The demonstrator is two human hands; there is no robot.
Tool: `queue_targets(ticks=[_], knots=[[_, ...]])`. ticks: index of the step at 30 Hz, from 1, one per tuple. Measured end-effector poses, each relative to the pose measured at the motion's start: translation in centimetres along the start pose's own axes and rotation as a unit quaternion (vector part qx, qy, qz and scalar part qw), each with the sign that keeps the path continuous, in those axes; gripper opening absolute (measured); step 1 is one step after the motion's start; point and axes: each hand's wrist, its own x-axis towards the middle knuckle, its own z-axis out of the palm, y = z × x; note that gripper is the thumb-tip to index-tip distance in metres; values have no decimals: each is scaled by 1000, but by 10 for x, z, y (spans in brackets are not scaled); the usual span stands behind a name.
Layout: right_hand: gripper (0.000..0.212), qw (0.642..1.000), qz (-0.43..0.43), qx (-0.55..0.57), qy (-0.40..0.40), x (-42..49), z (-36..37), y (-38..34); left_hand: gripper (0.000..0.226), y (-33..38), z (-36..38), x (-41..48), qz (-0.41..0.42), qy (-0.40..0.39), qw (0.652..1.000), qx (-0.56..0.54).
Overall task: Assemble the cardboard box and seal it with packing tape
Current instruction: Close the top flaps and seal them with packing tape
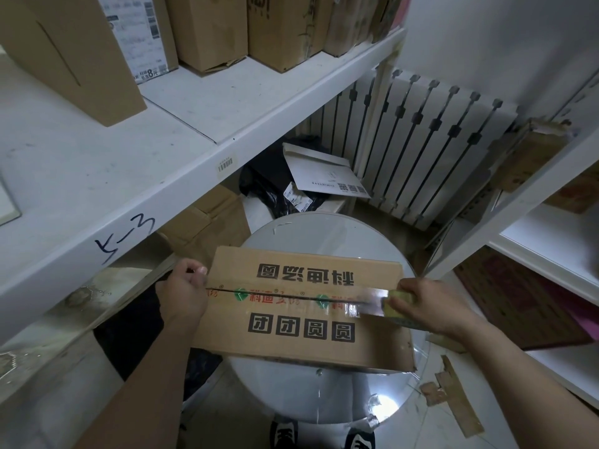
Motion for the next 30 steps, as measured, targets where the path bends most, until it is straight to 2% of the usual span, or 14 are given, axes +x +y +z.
queue_targets(ticks=[9,15,20,23,30], knots=[[36,997,49,-62,-4,4,0,-3,6,4,0,1,-20,12,999,-36],[43,995,56,-88,5,3,-8,-2,4,14,-2,2,-45,-16,995,-85],[31,999,48,12,-6,-3,-13,4,8,19,-5,2,-43,-45,991,-117],[31,996,42,76,-7,-8,-14,9,16,18,0,0,-73,-61,984,-149],[28,992,39,122,-22,-14,-14,13,30,16,11,-12,-100,-67,977,-176]])
